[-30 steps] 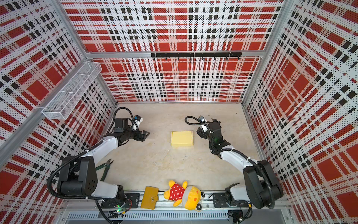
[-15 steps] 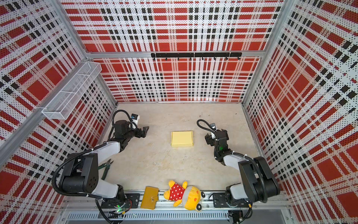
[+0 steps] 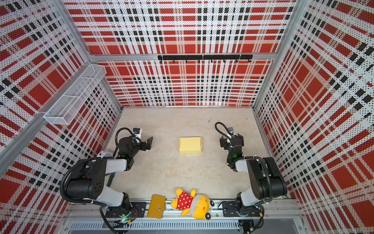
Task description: Fold the paper box
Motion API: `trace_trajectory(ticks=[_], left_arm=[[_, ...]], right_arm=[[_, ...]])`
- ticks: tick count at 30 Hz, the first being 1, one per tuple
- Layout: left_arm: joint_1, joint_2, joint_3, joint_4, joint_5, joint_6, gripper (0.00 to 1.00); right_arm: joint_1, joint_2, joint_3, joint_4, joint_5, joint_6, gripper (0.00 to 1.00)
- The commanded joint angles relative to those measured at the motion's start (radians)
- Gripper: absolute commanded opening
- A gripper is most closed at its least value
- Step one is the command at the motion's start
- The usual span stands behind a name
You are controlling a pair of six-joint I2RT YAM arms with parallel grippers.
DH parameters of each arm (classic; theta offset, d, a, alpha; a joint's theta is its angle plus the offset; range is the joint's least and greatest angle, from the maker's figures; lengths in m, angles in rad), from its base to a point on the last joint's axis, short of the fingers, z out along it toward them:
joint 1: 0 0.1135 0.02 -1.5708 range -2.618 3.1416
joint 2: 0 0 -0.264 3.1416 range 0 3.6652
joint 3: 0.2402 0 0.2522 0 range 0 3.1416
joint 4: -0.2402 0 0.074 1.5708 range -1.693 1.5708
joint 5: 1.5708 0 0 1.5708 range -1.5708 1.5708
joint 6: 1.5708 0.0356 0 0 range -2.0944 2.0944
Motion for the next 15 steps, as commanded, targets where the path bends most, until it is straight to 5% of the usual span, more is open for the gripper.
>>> trace_trajectory(ticks=[1, 5, 15], left_arm=[[-0.005, 0.052, -0.050, 0.220, -0.077, -0.032, 0.99], [-0.030, 0.041, -0.010, 0.124, -0.204, -0.042, 0.99], [-0.035, 0.036, -0.018, 0.136, -0.211, -0.041, 0.99]], right_arm=[[-0.048, 0.042, -0.065, 0.220, -0.036, 0.113, 1.00], [-0.049, 0.048, -0.006, 0.106, 0.038, 0.135, 1.00], [-0.049, 0.043, -0.007, 0.109, 0.036, 0.135, 1.00]])
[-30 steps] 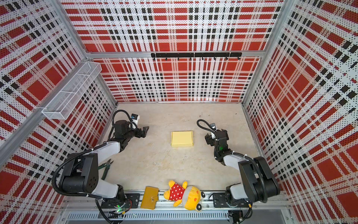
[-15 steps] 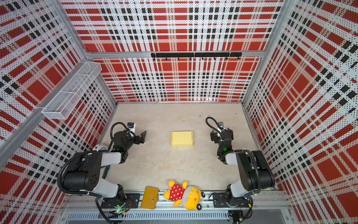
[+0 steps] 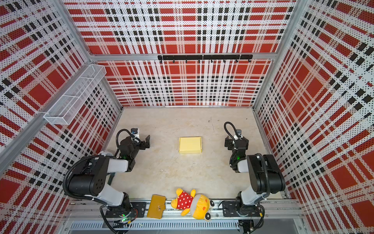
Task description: Fold the paper box
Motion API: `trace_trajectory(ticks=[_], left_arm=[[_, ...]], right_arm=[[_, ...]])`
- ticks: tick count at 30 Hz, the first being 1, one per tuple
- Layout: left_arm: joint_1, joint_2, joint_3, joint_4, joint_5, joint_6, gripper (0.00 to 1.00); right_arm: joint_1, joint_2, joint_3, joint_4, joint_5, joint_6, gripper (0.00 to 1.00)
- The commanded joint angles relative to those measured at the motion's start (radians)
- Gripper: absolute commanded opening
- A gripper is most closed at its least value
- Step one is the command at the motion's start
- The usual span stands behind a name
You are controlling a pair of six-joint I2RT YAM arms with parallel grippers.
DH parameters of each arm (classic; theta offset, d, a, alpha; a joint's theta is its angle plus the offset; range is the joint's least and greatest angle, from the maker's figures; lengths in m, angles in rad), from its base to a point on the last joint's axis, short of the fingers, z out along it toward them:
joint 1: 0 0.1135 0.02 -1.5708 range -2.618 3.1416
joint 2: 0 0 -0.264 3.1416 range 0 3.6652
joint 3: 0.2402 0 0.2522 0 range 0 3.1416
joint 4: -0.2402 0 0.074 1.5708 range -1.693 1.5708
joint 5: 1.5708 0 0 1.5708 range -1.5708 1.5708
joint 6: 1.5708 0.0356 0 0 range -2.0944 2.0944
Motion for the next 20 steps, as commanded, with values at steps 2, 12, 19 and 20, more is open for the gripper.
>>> trace_trajectory(ticks=[2, 12, 19, 20], left_arm=[[-0.034, 0.002, 0.007, 0.036, -0.077, 0.003, 1.00], [-0.086, 0.007, -0.017, 0.087, -0.190, 0.037, 0.99], [-0.066, 0.005, 0.000, 0.053, -0.222, -0.004, 0.99], [-0.073, 0.005, -0.004, 0.061, -0.237, -0.003, 0.99]], right_arm=[[0.003, 0.006, 0.011, 0.063, 0.012, 0.014, 1.00], [0.003, 0.005, 0.012, 0.058, 0.011, 0.015, 1.00], [0.003, 0.005, 0.012, 0.059, 0.012, 0.015, 1.00], [0.004, 0.005, 0.012, 0.059, 0.012, 0.015, 1.00]])
